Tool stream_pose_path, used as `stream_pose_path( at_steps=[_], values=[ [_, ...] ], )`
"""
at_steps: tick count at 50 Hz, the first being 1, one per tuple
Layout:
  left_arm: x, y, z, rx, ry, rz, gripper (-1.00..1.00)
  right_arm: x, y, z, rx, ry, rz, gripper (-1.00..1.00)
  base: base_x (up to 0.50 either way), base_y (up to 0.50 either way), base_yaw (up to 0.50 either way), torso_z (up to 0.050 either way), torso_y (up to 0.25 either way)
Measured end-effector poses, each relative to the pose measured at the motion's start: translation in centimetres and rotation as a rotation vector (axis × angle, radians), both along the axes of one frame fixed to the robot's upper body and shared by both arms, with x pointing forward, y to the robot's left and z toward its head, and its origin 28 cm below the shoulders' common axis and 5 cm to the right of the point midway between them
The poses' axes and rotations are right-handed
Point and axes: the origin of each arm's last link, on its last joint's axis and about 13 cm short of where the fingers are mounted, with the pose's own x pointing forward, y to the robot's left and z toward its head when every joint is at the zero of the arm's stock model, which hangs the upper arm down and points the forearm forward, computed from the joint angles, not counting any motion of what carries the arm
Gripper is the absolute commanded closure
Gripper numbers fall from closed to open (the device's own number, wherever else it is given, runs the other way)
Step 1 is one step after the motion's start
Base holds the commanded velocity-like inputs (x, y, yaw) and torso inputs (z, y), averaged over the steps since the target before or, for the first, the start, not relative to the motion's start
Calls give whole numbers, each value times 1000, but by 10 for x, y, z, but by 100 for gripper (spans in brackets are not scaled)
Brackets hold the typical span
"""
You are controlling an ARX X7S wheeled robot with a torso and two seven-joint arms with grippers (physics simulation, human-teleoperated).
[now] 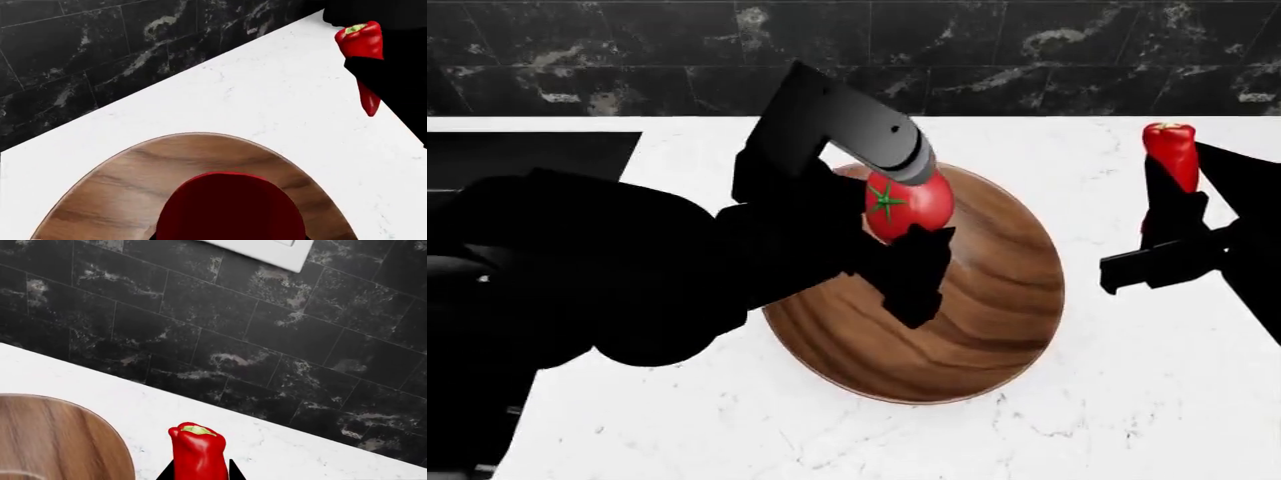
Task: Pick the tomatos and chili peppers from the sink and place them in one bowl. Place the artichoke in the other bowl. Then turn off the sink faucet.
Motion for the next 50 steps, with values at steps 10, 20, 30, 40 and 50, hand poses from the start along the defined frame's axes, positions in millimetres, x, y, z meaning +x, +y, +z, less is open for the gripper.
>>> stream_pose_path(
  at_steps=[10,20,30,40,50],
  values=[
    [6,-16,-14,43,48,-42,100,0,0,0,-3,11,2,100,0,0,0,0,0],
    [13,-22,-19,87,62,-26,100,0,0,0,-2,14,0,100,0,0,0,0,1],
    [17,-24,-21,114,71,0,100,0,0,0,0,14,-4,100,0,0,0,0,1],
    [18,-25,-22,136,78,7,-100,0,0,0,4,18,-6,100,0,0,0,1,0],
    [19,-24,-18,138,77,21,-100,0,0,0,6,20,-7,100,0,0,0,0,0]
  ],
)
